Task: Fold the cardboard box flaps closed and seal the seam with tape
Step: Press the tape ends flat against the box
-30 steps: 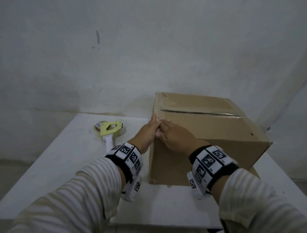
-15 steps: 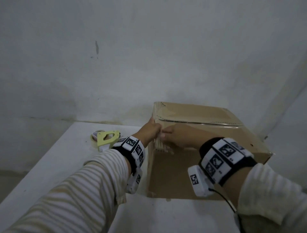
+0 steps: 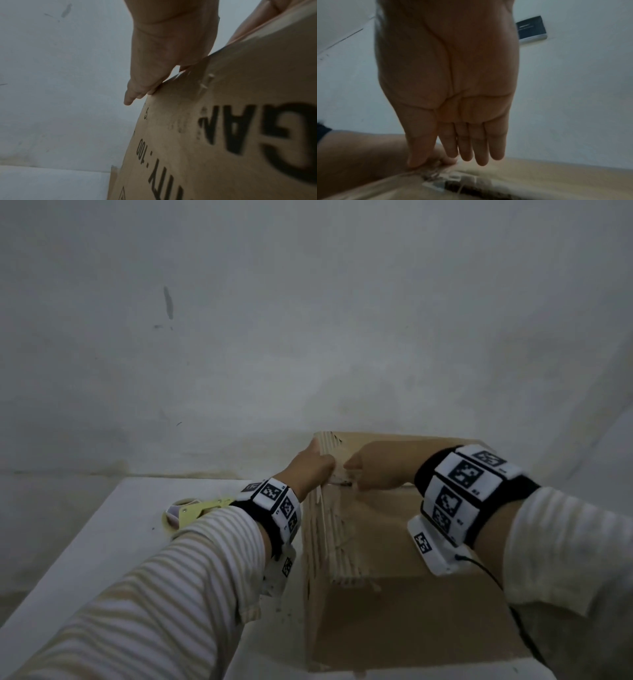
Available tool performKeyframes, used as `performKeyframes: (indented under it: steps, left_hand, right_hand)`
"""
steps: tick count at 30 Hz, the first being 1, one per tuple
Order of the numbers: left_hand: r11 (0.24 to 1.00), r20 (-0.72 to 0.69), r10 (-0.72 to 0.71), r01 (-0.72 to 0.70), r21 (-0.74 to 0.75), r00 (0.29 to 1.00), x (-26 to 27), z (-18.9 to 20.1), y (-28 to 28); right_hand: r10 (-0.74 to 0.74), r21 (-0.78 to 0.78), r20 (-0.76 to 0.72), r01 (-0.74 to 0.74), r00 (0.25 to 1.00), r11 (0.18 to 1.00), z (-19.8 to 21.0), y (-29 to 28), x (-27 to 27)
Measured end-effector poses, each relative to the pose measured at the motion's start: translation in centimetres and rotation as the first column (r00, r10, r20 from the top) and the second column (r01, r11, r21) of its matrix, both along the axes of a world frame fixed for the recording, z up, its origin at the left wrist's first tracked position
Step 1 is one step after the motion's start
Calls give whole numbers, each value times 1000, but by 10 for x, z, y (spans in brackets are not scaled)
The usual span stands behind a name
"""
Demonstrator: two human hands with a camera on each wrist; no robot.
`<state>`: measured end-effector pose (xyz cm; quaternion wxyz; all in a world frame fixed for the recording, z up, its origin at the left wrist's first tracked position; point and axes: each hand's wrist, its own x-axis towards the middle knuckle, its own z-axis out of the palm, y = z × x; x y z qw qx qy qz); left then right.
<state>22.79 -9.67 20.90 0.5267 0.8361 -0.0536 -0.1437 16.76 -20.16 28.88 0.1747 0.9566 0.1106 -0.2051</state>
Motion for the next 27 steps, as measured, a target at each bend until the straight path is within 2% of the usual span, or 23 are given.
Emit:
performKeyframes:
  steps: [6, 7, 9, 11, 13, 15, 16, 18, 19, 21, 27]
  left_hand:
    - [998, -26, 44, -45, -33, 999, 36, -11, -7]
    - [999, -24, 39, -39, -14, 999, 40, -13, -8]
    - [989, 11, 30, -32, 148, 999, 43, -14, -9]
    - [901, 116, -31, -22, 434, 993, 44, -13, -9]
    - [756, 219, -249, 47, 653, 943, 32, -7, -11]
    - [610, 202, -517, 192, 769, 832, 14, 2, -12]
    - [536, 156, -596, 246, 807, 788, 4, 6, -12]
    - [413, 78, -670, 283, 866, 739, -6, 9, -12]
    - [376, 49, -669, 281, 883, 742, -8, 10, -11]
    - [342, 7, -631, 271, 900, 775, -11, 11, -11]
    - [334, -49, -485, 237, 912, 873, -32, 21, -7]
  right_hand:
    - [-1, -47, -137, -5, 991, 999, -4, -7, 6]
    - [-4, -50, -147, -3, 989, 999, -4, -7, 8]
    - [1, -55, -168, -11, 986, 998, -6, -7, 10]
    - [14, -73, -187, -29, 982, 997, -7, -9, 12]
    - [6, -96, -197, -26, 980, 995, -5, -13, 11]
    - [-11, -128, -219, -17, 976, 992, -4, -20, 8]
    - [-14, -148, -229, -21, 973, 989, -3, -23, 6]
    - [-8, -199, -248, -43, 969, 979, -2, -32, 1]
    - [-2, -224, -263, -59, 965, 973, -2, -38, 0]
    - [6, -236, -293, -79, 956, 969, -4, -52, -2]
    - [-12, -251, -287, -63, 958, 966, -5, -104, -16]
